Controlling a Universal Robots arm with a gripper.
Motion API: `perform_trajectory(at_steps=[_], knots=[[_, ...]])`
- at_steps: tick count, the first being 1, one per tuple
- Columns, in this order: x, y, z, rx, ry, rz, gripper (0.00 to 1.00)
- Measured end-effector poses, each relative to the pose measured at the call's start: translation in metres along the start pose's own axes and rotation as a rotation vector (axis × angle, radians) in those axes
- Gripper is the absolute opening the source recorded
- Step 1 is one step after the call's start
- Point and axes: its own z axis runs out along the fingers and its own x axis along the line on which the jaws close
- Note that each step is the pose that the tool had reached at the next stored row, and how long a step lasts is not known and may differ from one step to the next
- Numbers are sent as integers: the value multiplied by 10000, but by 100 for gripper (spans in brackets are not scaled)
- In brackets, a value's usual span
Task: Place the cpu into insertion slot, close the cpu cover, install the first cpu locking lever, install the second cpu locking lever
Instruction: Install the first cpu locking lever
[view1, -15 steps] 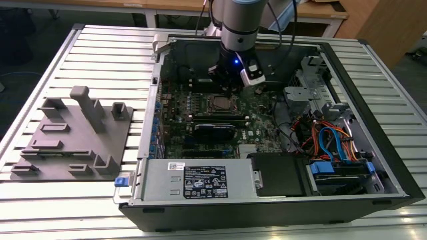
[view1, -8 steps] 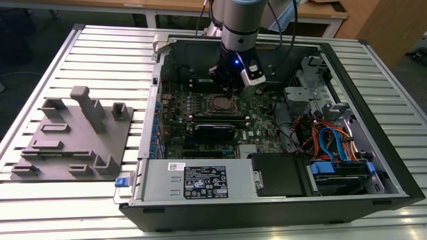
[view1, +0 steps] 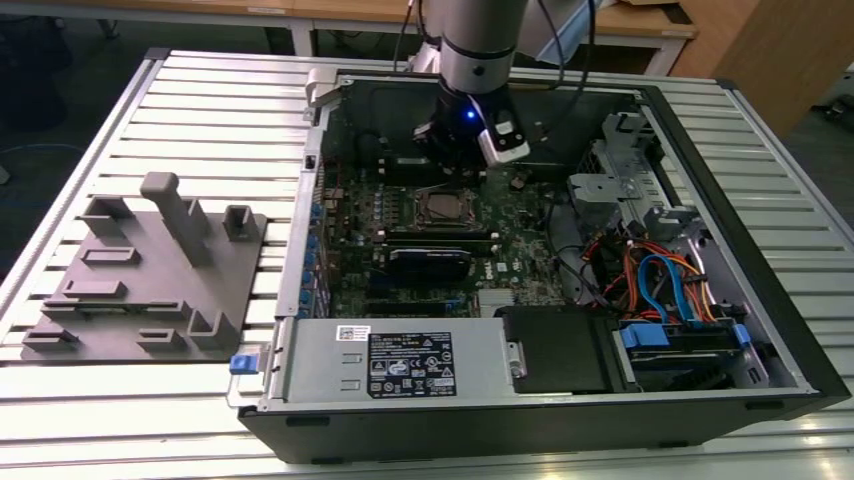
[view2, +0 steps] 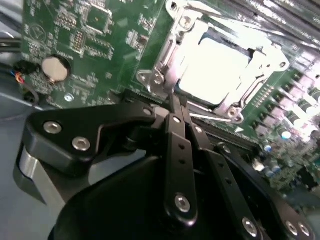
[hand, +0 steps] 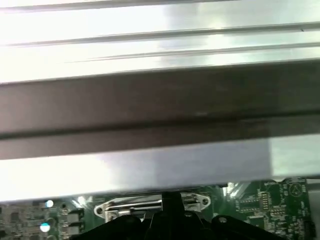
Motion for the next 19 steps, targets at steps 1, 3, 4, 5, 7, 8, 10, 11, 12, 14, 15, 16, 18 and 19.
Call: perform_trajectory(at_steps=[1, 3, 4, 5, 7, 8, 10, 11, 12, 14, 15, 16, 18, 19], knots=[[27, -3, -2, -25, 2, 0, 10], [62, -6, -4, -52, 3, -4, 10], [75, -7, -7, -59, 4, -9, 10], [84, -7, -11, -64, 4, -15, 10], [90, -6, -25, -68, 6, -34, 10], [91, -4, -34, -68, 7, -45, 10], [91, 1, -52, -71, 9, -71, 10], [91, 3, -58, -73, 11, -86, 10], [92, 5, -62, -77, 12, -102, 10], [98, 5, -65, -89, 12, -125, 10], [102, 5, -65, -92, 10, -128, 10], [104, 4, -65, -93, 9, -129, 10], [104, 4, -66, -92, 10, -131, 10], [105, 4, -66, -92, 10, -130, 10]])
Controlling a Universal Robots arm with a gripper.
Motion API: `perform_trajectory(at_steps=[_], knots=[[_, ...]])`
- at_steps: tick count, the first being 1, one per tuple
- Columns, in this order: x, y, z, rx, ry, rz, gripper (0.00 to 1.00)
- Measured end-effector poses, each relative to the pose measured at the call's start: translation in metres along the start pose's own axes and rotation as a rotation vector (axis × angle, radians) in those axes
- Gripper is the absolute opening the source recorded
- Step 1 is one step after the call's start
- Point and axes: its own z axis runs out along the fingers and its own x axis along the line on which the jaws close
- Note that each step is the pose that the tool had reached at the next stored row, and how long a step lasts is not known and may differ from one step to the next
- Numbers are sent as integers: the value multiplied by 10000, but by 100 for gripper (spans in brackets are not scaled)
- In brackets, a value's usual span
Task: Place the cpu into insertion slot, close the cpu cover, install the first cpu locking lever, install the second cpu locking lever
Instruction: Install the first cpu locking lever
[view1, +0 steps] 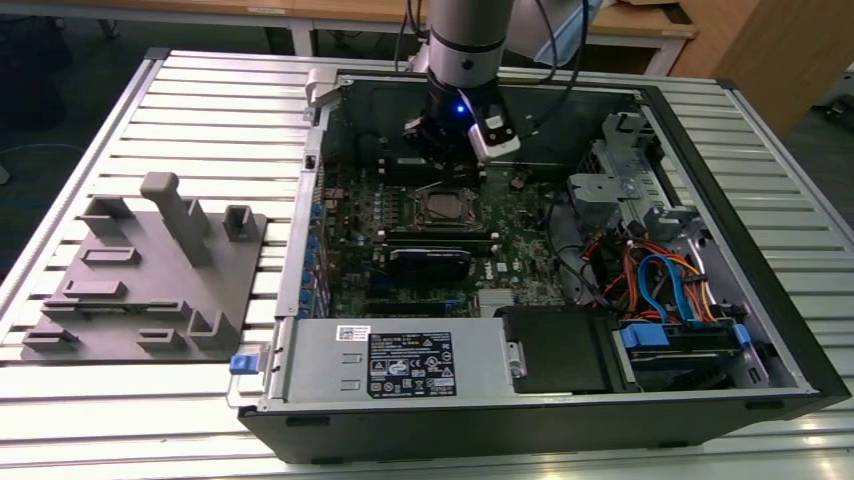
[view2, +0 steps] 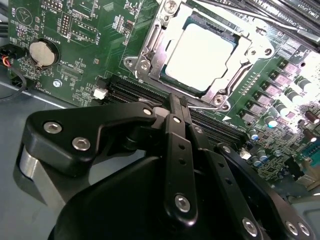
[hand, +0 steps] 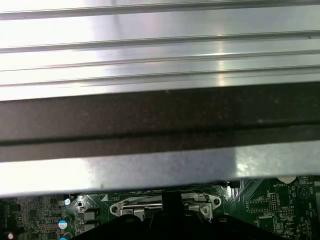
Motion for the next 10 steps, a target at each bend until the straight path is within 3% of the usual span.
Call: perform_trajectory(at_steps=[10], knots=[[28, -2, 0, -10, 11, -137, 10]])
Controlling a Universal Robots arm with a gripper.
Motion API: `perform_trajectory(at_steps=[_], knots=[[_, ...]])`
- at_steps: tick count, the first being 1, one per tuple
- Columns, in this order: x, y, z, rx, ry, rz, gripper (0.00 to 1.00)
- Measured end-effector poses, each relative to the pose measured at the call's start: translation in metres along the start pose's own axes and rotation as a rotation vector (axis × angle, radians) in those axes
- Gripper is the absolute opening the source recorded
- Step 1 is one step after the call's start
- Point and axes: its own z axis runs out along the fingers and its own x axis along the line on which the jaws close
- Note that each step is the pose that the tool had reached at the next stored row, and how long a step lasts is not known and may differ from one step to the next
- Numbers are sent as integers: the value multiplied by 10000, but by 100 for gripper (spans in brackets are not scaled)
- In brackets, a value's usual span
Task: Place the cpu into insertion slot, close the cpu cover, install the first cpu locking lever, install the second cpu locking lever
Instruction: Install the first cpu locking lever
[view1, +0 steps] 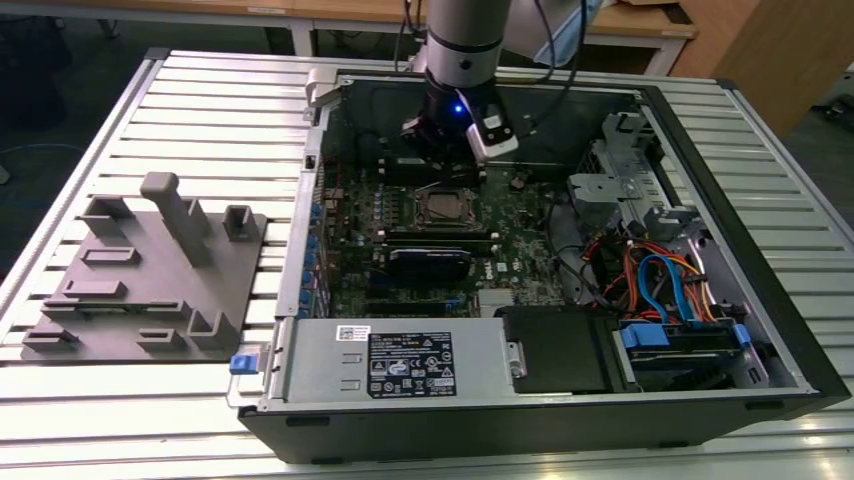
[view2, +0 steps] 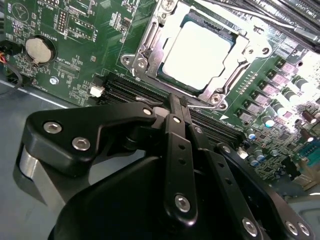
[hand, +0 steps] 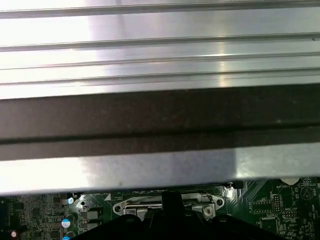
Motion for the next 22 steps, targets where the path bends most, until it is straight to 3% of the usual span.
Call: perform_trajectory(at_steps=[12, 22], knots=[[14, 43, 3, -6, 24, -313, 10], [-35, 70, 7, -6, 24, -322, 10]])
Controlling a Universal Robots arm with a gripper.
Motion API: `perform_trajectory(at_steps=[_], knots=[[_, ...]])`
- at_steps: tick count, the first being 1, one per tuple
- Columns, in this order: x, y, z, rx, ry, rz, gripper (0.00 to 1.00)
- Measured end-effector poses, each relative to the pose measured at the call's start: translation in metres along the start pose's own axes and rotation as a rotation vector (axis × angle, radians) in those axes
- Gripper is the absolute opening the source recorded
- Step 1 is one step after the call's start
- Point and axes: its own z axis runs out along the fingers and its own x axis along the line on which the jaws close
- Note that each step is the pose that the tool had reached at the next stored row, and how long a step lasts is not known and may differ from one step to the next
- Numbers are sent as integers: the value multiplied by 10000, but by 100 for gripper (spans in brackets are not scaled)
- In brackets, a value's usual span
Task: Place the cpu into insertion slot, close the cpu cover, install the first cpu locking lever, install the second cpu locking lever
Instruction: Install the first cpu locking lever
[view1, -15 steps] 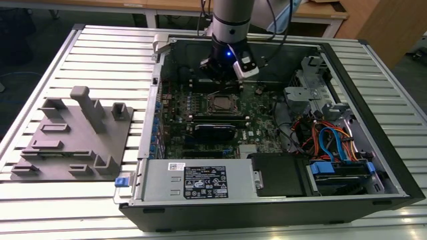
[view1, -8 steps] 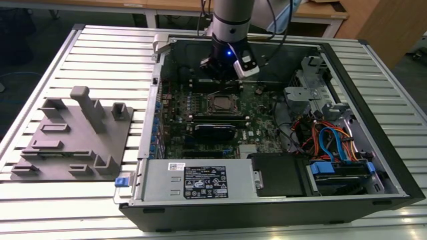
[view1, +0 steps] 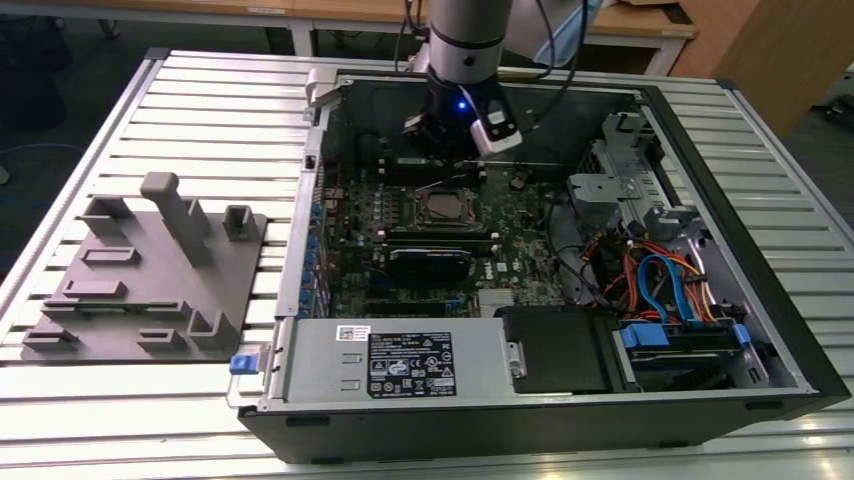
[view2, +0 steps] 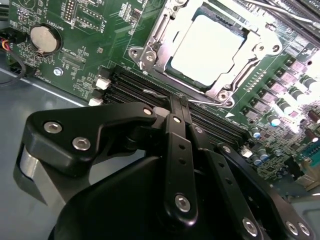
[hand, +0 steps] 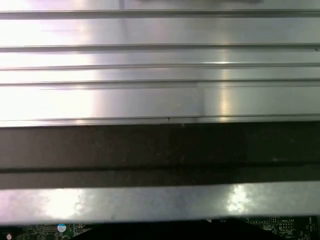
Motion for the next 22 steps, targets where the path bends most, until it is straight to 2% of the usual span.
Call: perform_trajectory(at_steps=[15, 22], knots=[[-106, 27, 14, 0, 2, -25, 10], [-120, 25, 54, 1, 4, -43, 10]])
